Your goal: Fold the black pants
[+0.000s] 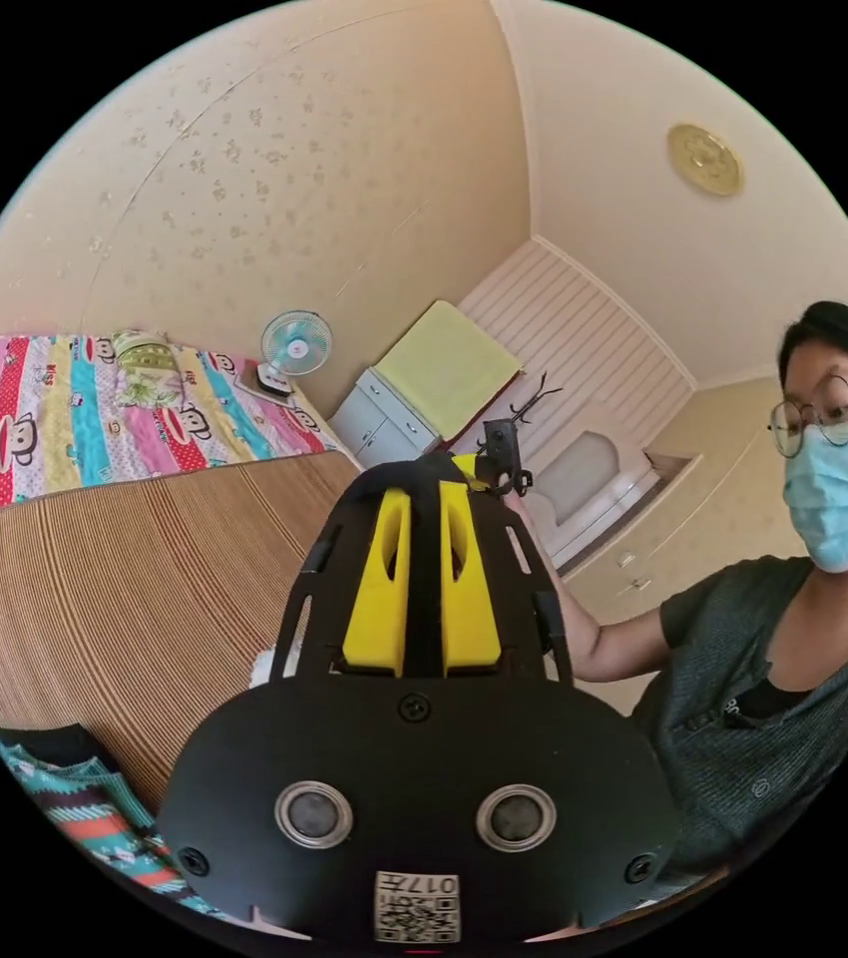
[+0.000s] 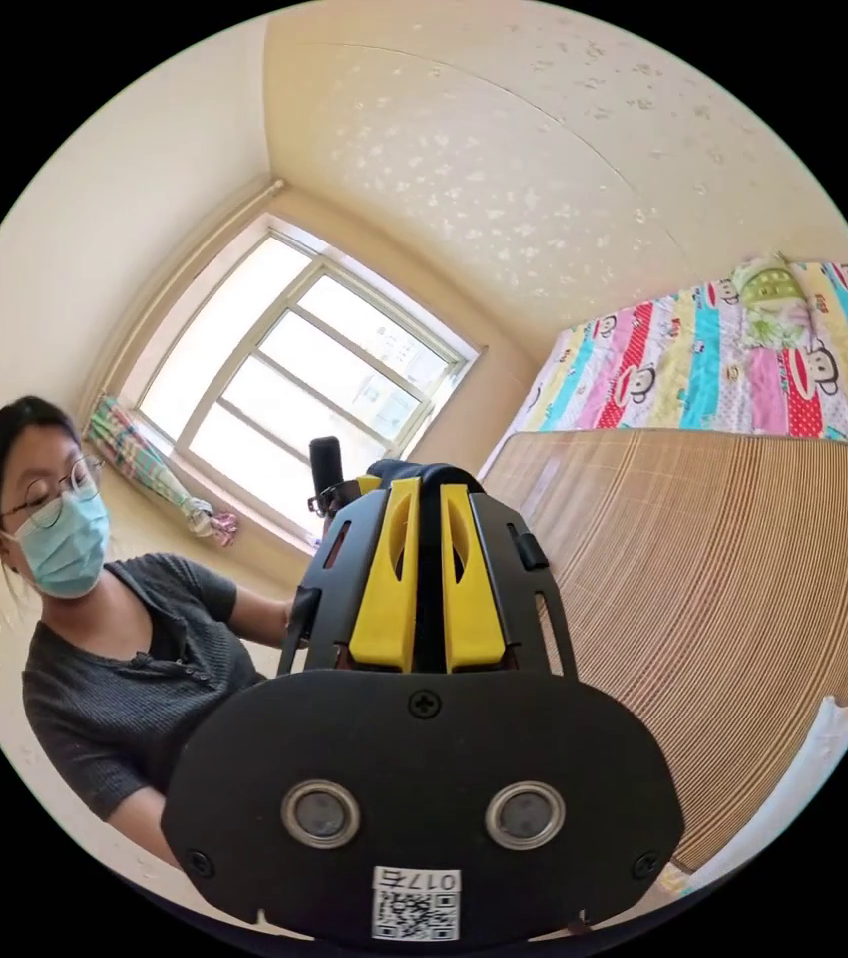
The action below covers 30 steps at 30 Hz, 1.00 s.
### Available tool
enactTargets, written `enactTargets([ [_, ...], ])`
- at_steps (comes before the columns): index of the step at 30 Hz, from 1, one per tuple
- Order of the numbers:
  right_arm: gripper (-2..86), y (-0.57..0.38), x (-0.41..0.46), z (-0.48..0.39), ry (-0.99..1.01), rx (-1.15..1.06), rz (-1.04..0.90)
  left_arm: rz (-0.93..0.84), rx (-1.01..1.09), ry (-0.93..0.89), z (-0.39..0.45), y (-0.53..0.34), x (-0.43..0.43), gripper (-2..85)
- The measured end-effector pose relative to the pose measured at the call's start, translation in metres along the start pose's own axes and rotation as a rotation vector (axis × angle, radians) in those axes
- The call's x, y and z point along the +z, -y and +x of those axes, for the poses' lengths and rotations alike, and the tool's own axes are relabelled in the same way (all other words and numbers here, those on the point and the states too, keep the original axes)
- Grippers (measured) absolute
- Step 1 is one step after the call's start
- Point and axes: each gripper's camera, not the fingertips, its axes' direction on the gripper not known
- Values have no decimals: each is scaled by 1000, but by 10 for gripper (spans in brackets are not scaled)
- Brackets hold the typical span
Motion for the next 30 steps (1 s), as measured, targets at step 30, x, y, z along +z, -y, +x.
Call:
enactTargets([
  [30, 205, -190, 155, 325, -141, 660, -277, -372, -685, 245, -246, -238, 92, 193],
])
